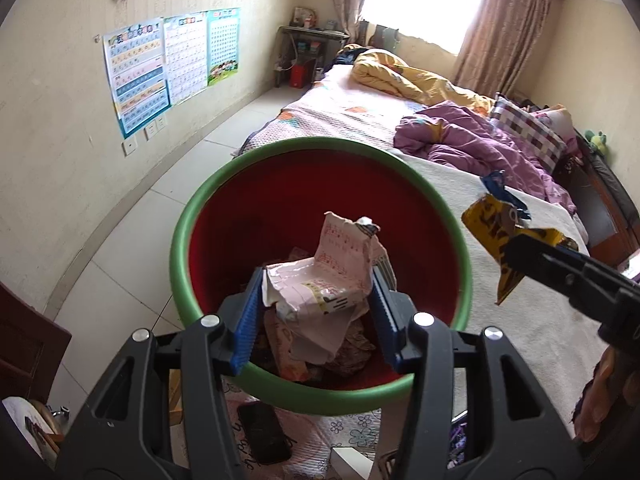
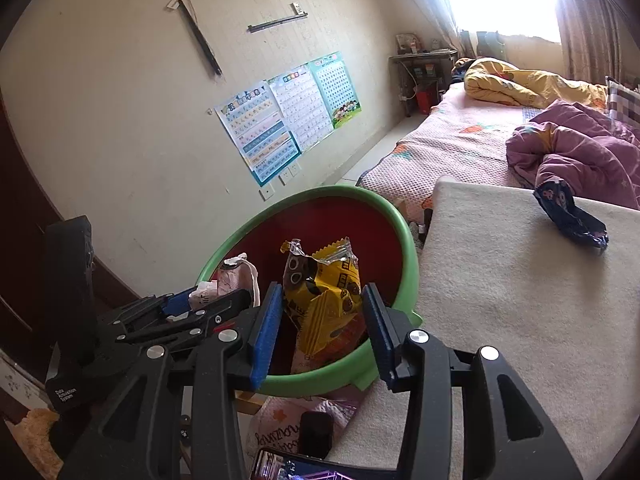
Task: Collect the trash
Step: 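Carry the pink paper and yellow wrapper over the bucket and open both tools, then grasp the blue Oreo wrapper with the left tool while the right tool grasps the brown wrapper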
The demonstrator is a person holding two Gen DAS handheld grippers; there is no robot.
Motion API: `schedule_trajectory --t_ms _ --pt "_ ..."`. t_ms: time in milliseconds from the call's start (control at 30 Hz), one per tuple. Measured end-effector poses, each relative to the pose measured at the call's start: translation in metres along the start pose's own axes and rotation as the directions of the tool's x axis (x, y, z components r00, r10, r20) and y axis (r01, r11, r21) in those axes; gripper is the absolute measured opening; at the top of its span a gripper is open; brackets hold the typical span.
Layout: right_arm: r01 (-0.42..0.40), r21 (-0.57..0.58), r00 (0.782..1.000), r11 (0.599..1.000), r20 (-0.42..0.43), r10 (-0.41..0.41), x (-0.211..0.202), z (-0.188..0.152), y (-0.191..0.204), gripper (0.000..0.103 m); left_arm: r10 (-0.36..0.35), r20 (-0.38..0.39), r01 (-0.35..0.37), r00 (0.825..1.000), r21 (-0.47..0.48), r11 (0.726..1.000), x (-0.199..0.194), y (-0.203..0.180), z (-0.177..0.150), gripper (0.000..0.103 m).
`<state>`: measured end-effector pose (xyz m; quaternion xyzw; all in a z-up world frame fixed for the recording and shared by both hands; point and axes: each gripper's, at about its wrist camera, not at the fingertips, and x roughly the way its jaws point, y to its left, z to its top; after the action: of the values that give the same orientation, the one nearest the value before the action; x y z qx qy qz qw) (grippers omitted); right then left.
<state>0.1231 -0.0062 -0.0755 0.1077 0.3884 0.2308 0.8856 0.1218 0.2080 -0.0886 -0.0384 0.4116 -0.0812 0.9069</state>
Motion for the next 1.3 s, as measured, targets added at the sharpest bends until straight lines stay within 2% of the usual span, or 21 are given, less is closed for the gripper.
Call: schedule_trajectory --t_ms 33,67,100,300,367,433,533,700,800,867,933,1033,1100,1133,1233,1300 --pt "0.002 0.001 1.000 1.000 0.003 -0.002 0.002 0.002 0.000 0.048 0.009 -0.002 -0.009 1.000 -0.005 1.000 0.001 0.002 0.001 0.051" --pt "0.000 0.007 1.000 1.000 0.008 -0.001 0.002 0.004 0.000 0.059 0.018 -0.003 -0.018 1.000 -0.010 1.000 0.002 0.003 0.001 0.057" --pt "-0.004 0.015 1.000 1.000 0.015 0.003 0.001 0.005 -0.001 0.061 0.024 0.002 -0.024 1.000 -0.017 1.000 0.002 0.004 0.001 0.064" --pt "0.015 0.015 0.998 1.000 0.056 -0.016 -0.018 0.001 -0.016 0.061 0.039 0.010 -0.039 0.999 -0.044 0.998 0.001 0.008 -0.001 0.066" --pt "0.068 0.027 0.995 0.997 0.073 -0.070 -0.030 -0.004 -0.033 0.066 0.038 0.019 -0.037 0.999 -0.050 0.998 -0.001 0.006 -0.001 0.066" --pt "0.157 0.053 0.984 0.986 0.073 -0.161 -0.040 -0.013 -0.061 0.066 0.037 0.032 -0.036 0.999 -0.054 0.998 -0.003 0.002 0.001 0.066" --pt "0.308 0.153 0.946 0.939 0.056 -0.319 -0.060 -0.029 -0.122 0.066 0.031 0.047 -0.029 0.998 -0.056 0.998 -0.005 -0.009 0.003 0.066" --pt "0.496 0.330 0.847 0.803 0.022 -0.532 -0.102 -0.040 -0.227 0.068 0.001 0.070 0.001 0.998 -0.030 1.000 -0.008 -0.045 0.008 0.066" --pt "0.500 0.417 0.833 0.759 0.006 -0.553 -0.117 -0.039 -0.274 0.069 -0.027 0.062 0.027 0.998 -0.001 1.000 -0.006 -0.075 0.008 0.067" --pt "0.498 0.434 0.838 0.750 -0.020 -0.545 -0.115 -0.037 -0.297 0.072 -0.052 0.052 0.051 0.997 0.012 0.999 -0.003 -0.098 0.006 0.067" --pt "0.479 0.430 0.858 0.765 -0.046 -0.512 -0.107 -0.036 -0.312 0.072 -0.085 0.039 0.084 0.996 0.016 0.996 -0.001 -0.119 0.006 0.067" --pt "0.474 0.402 0.871 0.784 -0.084 -0.483 -0.091 -0.033 -0.322 0.072 -0.123 0.031 0.122 0.992 0.036 0.992 0.003 -0.152 0.008 0.070" --pt "0.450 0.400 0.888 0.798 -0.108 -0.446 -0.080 -0.034 -0.330 0.072 -0.141 0.025 0.140 0.990 0.042 0.989 0.009 -0.173 0.009 0.071" --pt "0.445 0.380 0.890 0.811 -0.088 -0.447 -0.081 -0.035 -0.329 0.069 -0.147 0.021 0.146 0.989 0.045 0.988 0.012 -0.182 0.010 0.071" --pt "0.389 0.335 0.918 0.858 -0.061 -0.393 -0.085 -0.034 -0.331 0.067 -0.169 -0.006 0.169 0.986 0.053 0.984 0.027 -0.209 0.015 0.071" --pt "0.365 0.316 0.927 0.876 -0.036 -0.373 -0.096 -0.038 -0.327 0.067 -0.178 -0.025 0.179 0.984 0.061 0.982 0.040 -0.229 0.018 0.071"
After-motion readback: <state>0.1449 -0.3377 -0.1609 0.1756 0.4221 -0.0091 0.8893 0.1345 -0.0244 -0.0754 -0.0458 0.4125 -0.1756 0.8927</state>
